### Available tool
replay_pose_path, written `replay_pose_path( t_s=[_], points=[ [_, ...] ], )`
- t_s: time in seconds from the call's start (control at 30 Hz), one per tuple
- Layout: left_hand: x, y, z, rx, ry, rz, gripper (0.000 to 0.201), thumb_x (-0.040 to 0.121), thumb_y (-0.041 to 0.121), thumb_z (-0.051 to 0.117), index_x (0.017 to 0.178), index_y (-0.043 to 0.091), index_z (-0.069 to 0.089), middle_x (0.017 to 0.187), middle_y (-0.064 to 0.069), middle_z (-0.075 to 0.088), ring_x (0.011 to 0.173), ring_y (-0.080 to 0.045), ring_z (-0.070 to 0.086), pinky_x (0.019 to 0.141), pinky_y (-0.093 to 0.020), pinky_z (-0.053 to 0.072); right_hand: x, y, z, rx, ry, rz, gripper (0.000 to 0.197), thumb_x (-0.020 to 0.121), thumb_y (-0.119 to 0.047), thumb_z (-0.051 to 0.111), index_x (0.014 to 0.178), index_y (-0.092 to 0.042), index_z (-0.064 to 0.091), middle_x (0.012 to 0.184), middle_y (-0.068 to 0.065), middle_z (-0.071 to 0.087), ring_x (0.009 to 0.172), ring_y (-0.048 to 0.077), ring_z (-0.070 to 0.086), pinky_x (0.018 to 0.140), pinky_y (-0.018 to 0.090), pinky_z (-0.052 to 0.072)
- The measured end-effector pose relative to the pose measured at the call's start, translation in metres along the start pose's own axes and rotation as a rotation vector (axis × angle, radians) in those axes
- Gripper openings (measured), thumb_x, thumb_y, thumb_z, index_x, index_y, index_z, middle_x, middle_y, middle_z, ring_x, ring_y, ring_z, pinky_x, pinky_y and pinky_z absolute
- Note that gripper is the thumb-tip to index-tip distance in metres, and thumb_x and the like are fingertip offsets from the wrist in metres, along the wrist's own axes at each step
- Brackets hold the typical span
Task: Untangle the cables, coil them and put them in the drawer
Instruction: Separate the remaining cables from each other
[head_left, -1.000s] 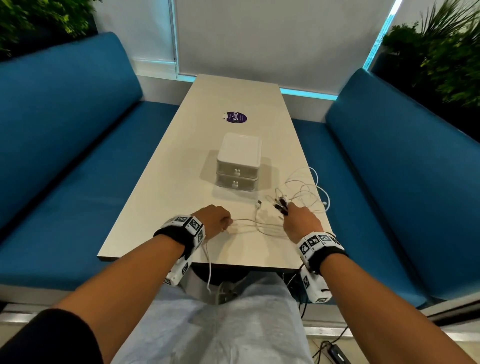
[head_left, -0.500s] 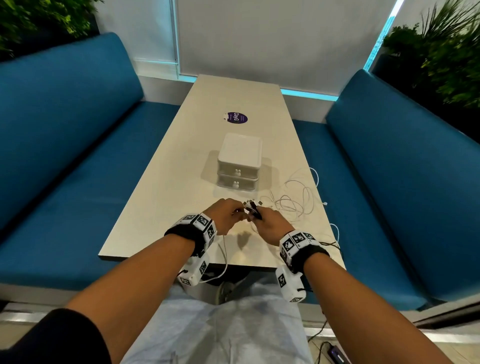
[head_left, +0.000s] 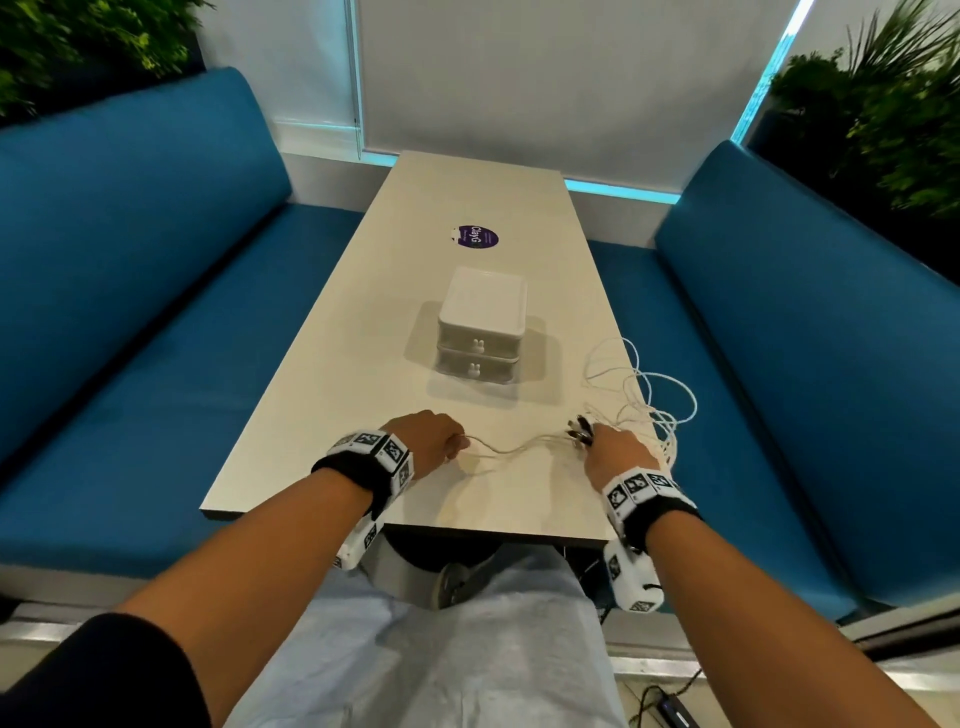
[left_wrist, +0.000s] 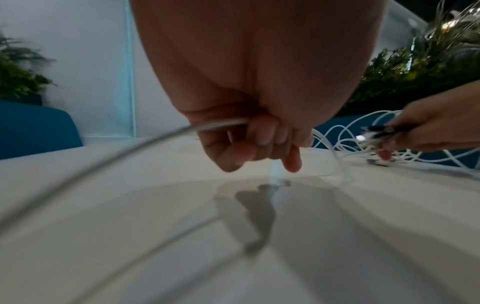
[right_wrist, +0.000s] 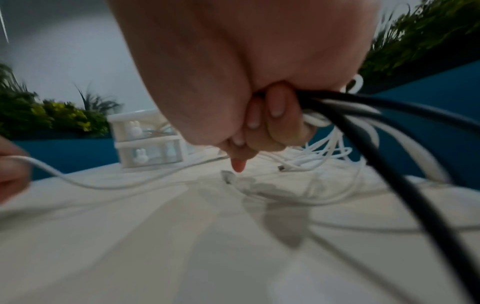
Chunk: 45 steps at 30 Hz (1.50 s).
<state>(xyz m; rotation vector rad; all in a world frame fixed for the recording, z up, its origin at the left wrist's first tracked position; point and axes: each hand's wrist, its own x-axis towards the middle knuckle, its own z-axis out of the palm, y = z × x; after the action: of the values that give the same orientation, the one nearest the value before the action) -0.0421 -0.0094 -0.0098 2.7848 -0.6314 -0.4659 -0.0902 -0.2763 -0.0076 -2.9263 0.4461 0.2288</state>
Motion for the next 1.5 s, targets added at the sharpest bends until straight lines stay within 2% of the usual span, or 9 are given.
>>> replay_pose_path(
  t_s=[0.27, 0.47, 0.63, 0.77, 0.93, 1.1, 1.27, 1.4, 1.5],
  points=[
    [0.016, 0.028, 0.007, 0.125, 0.08, -0.126, 0.041, 0.104, 0.04, 0.032, 0.119, 0.016, 0.061, 0.115, -0.01, 0.064, 0.101, -0.031, 0.063, 0.076, -0.034, 0.043, -0.003, -0.041, 0.0, 0.221, 0.103, -0.044, 0.028, 0.099, -0.021, 0.04, 0.124, -0.014, 0.049, 0.114, 0.017, 0.06, 0.105, 0.038, 0.058, 0.083, 0.04, 0.044],
    [0.015, 0.041, 0.01, 0.041, 0.061, -0.032, 0.038, 0.104, 0.04, 0.033, 0.111, 0.018, 0.064, 0.105, -0.009, 0.067, 0.089, -0.03, 0.062, 0.072, -0.034, 0.045, -0.012, -0.058, 0.006, 0.407, -0.038, -0.403, 0.022, 0.099, -0.02, 0.048, 0.113, -0.012, 0.063, 0.105, 0.014, 0.068, 0.095, 0.033, 0.061, 0.072, 0.03, 0.039],
    [0.009, 0.04, 0.004, -0.114, 0.013, 0.004, 0.027, 0.1, 0.027, 0.04, 0.087, 0.017, 0.06, 0.096, -0.007, 0.067, 0.086, -0.03, 0.063, 0.079, -0.038, 0.052, -0.008, -0.067, 0.008, 0.378, -0.143, -0.443, 0.022, 0.097, -0.029, 0.051, 0.099, -0.018, 0.069, 0.092, 0.007, 0.067, 0.086, 0.027, 0.062, 0.073, 0.033, 0.045],
    [0.01, 0.025, 0.001, -0.243, 0.002, 0.027, 0.032, 0.097, 0.036, 0.053, 0.072, 0.017, 0.057, 0.073, -0.003, 0.061, 0.069, -0.023, 0.056, 0.065, -0.032, 0.043, -0.008, -0.065, 0.005, 0.356, -0.18, -0.451, 0.019, 0.095, -0.031, 0.053, 0.09, -0.027, 0.071, 0.092, 0.001, 0.067, 0.084, 0.022, 0.061, 0.078, 0.034, 0.047],
    [0.001, -0.003, -0.009, -0.203, -0.01, -0.014, 0.031, 0.096, 0.036, 0.057, 0.084, 0.009, 0.067, 0.082, -0.003, 0.066, 0.078, -0.022, 0.062, 0.069, -0.03, 0.046, 0.007, -0.026, 0.011, 0.187, -0.05, -0.219, 0.021, 0.096, -0.029, 0.051, 0.104, -0.017, 0.066, 0.104, 0.012, 0.069, 0.095, 0.033, 0.063, 0.079, 0.034, 0.049],
    [-0.002, -0.011, -0.003, -0.299, 0.049, -0.017, 0.022, 0.099, 0.025, 0.05, 0.087, 0.018, 0.067, 0.075, 0.003, 0.064, 0.059, -0.017, 0.06, 0.061, -0.025, 0.047, 0.009, -0.005, 0.014, 0.098, 0.006, -0.063, 0.03, 0.099, -0.035, 0.046, 0.112, -0.013, 0.063, 0.1, 0.014, 0.067, 0.089, 0.034, 0.064, 0.071, 0.035, 0.05],
    [0.008, 0.011, 0.009, -0.198, 0.065, 0.028, 0.025, 0.1, 0.025, 0.05, 0.086, 0.015, 0.068, 0.083, 0.001, 0.059, 0.079, -0.022, 0.057, 0.073, -0.029, 0.044, -0.006, -0.035, 0.005, 0.223, 0.061, -0.226, 0.029, 0.1, -0.036, 0.042, 0.112, -0.017, 0.061, 0.097, 0.016, 0.068, 0.085, 0.037, 0.063, 0.073, 0.04, 0.052],
    [0.013, 0.027, 0.012, -0.21, 0.072, 0.004, 0.021, 0.096, 0.02, 0.05, 0.079, 0.022, 0.062, 0.087, -0.003, 0.065, 0.082, -0.027, 0.063, 0.075, -0.034, 0.051, -0.02, -0.065, 0.01, 0.304, -0.03, -0.445, 0.025, 0.099, -0.026, 0.047, 0.109, -0.017, 0.068, 0.1, 0.013, 0.071, 0.09, 0.034, 0.063, 0.075, 0.037, 0.049],
    [0.011, 0.028, 0.009, -0.248, 0.089, 0.01, 0.018, 0.096, 0.02, 0.052, 0.084, 0.02, 0.065, 0.085, -0.004, 0.066, 0.078, -0.026, 0.063, 0.072, -0.033, 0.05, -0.018, -0.07, 0.017, 0.295, -0.047, -0.429, 0.022, 0.097, -0.023, 0.048, 0.106, -0.02, 0.068, 0.098, 0.009, 0.071, 0.089, 0.031, 0.064, 0.073, 0.033, 0.047]
  ],
)
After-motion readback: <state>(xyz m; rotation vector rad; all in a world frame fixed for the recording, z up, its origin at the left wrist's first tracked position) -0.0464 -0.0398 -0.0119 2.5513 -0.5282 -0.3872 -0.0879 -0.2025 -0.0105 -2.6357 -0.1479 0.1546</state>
